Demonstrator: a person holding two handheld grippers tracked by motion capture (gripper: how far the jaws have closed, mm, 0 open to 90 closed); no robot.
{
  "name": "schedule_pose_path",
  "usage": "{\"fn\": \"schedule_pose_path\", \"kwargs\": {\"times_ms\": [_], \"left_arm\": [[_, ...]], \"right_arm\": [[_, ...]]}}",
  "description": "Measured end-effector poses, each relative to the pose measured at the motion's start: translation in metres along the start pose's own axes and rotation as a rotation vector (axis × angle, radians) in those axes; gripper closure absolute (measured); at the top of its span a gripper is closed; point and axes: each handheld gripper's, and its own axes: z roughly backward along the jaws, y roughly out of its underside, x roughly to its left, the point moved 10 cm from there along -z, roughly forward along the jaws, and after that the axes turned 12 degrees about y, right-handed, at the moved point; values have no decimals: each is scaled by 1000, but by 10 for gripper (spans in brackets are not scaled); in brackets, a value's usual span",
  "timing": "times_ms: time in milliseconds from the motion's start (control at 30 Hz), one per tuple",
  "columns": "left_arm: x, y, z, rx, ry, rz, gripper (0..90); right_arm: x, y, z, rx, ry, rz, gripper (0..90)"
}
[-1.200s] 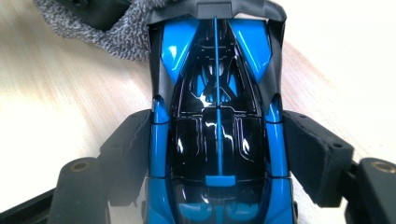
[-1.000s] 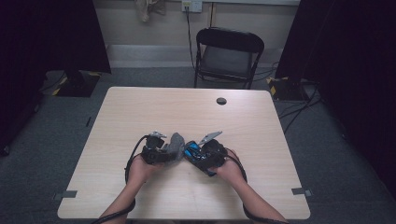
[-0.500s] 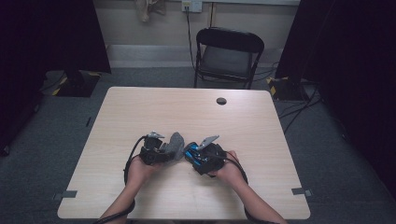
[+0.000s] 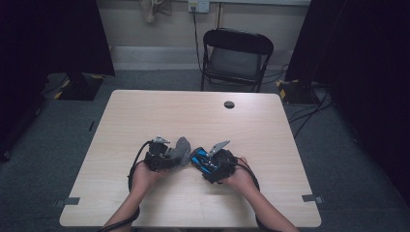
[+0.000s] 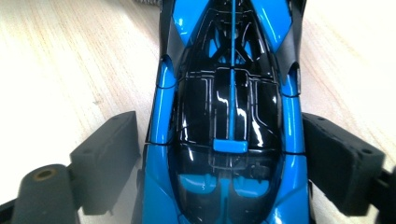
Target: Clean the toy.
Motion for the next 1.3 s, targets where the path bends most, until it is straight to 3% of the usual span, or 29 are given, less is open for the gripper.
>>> {"fn": "schedule_pose_path", "kwargs": {"times_ms": [67, 600, 700, 900, 1067, 1300], "left_arm": [[-1, 0, 0, -3, 0, 1, 693], [4, -5, 3, -30, -7, 28, 691], [8, -10, 7, -52, -15, 42, 691], [16, -28, 17, -105, -35, 62, 691], [14, -36, 11, -80, -45, 55, 691], [10, -26, 3, -52, -30, 51, 690]], "right_arm": [[-2, -1, 2, -10, 7, -6, 237], [-2, 1, 5, -12, 15, -22, 252], [-4, -1, 10, -17, -2, -30, 252], [-1, -9, 22, -32, -11, 2, 252], [7, -16, 26, -36, -22, 28, 257], [7, -4, 16, -20, -26, 11, 255]]}}
